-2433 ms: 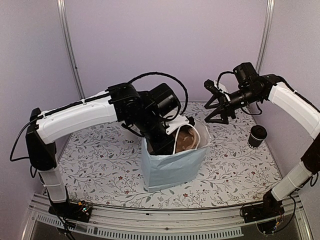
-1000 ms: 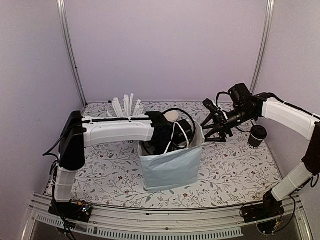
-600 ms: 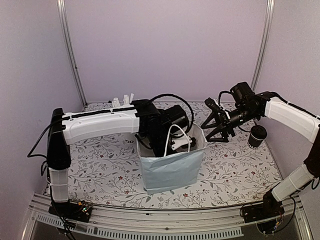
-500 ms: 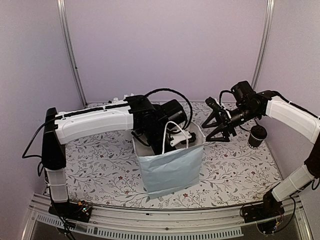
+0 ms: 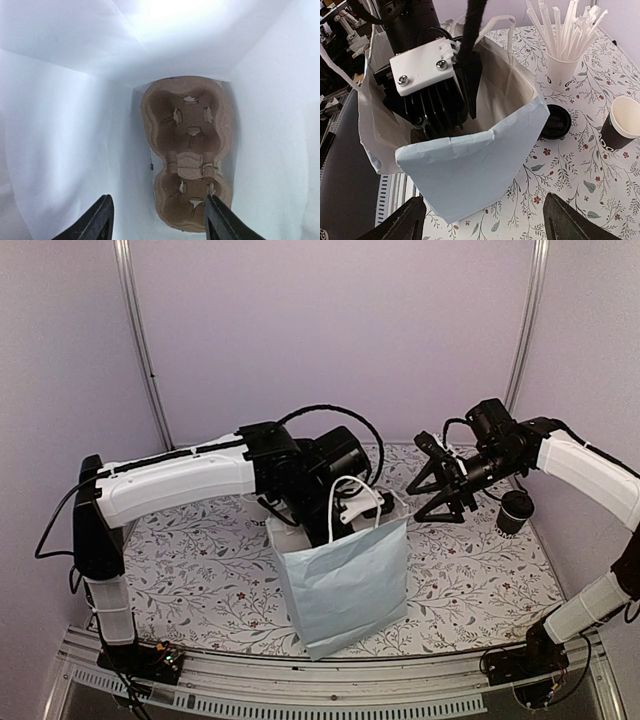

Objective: Pack the takeout coffee

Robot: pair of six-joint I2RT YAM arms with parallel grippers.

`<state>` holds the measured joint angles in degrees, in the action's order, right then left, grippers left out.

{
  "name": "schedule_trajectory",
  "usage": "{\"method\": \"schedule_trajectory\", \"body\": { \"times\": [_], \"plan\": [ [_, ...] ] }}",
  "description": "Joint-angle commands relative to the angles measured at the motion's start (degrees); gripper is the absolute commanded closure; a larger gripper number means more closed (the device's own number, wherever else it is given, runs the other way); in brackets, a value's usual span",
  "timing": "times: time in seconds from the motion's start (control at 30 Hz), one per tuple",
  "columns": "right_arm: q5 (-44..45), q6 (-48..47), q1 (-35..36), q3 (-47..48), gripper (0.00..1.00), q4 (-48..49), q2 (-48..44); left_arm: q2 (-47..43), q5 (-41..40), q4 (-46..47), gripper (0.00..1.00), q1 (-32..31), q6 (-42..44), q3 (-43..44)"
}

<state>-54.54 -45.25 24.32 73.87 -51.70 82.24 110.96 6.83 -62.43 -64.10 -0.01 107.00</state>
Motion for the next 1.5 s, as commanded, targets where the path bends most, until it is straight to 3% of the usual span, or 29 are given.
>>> {"method": "schedule_trajectory", "body": {
  "times": [0.0,0.43,0.7,1.03,1.27,1.47],
  "plan": [
    [-0.1,-0.4,0.0,2.4,0.16,-1.4,-2.0,-2.6,-1.6,-0.4,0.36,0.1,-1.7,3.0],
    [-0.9,-0.2,0.2,2.1,0.16,-1.0,-2.2,-5.7,-4.2,-3.2,0.36,-1.1,-3.1,9.8],
    [-0.9,-0.3,0.4,1.9,0.16,-1.0,-2.1,-9.1,0.9,-2.5,0.40,-1.1,-4.2,12.7],
    [-1.3,0.2,0.6,1.7,0.16,-0.2,-2.0,-14.0,5.0,0.4,0.46,-0.6,-5.3,4.2],
    [-0.6,0.1,1.7,2.5,0.16,-0.8,-1.8,-14.7,6.4,0.3,0.48,-0.4,-6.9,4.6],
    [-0.6,0.1,2.1,2.4,0.16,-0.7,-2.0,-20.9,8.4,0.3,0.52,-1.3,-8.1,1.2]
  ]
}}
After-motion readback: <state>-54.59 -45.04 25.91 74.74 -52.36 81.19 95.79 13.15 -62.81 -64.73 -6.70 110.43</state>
